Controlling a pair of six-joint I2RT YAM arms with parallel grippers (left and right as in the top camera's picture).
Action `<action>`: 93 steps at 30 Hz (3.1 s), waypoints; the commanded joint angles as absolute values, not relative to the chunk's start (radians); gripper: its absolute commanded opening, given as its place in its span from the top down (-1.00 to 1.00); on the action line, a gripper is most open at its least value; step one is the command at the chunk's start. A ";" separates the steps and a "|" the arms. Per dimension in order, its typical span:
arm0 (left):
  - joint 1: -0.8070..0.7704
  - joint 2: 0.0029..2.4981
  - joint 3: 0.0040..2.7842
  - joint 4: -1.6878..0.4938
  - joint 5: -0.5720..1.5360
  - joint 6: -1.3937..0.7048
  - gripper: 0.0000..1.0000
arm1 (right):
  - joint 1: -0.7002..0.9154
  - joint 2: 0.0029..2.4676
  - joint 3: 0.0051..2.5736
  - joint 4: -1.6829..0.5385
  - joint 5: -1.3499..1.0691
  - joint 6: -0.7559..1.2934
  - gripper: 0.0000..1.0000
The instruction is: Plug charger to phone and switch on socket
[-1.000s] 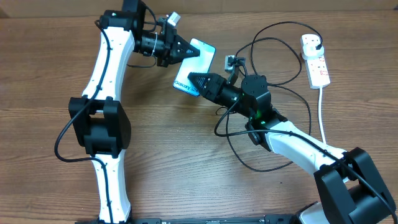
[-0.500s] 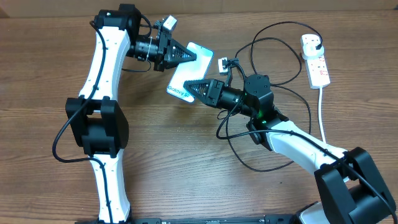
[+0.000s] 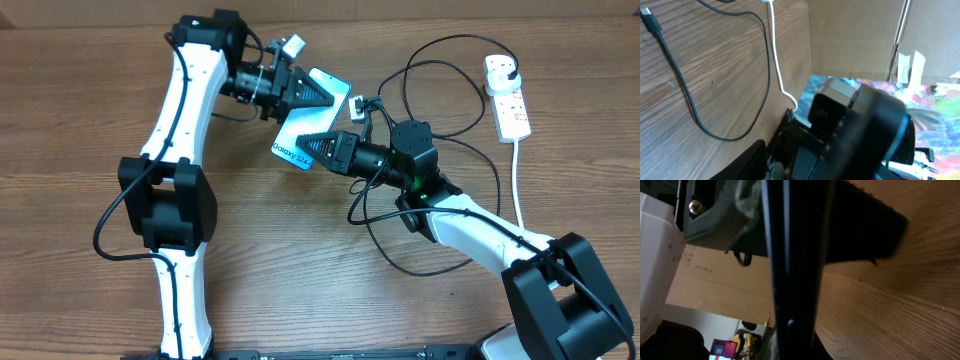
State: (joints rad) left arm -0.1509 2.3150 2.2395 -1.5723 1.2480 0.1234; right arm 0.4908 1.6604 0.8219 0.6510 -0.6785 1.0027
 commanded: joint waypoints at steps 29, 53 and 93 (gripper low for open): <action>-0.179 2.295 2.254 -1.691 0.994 0.328 0.72 | 0.436 1.652 0.833 0.645 -0.780 0.937 0.93; -0.175 2.295 2.254 -1.690 0.857 0.332 0.91 | 0.329 1.652 0.833 0.513 -0.778 0.937 0.37; -0.089 2.295 2.254 -1.427 1.075 -0.093 0.91 | 0.313 1.650 1.356 -0.867 -0.150 0.492 -0.61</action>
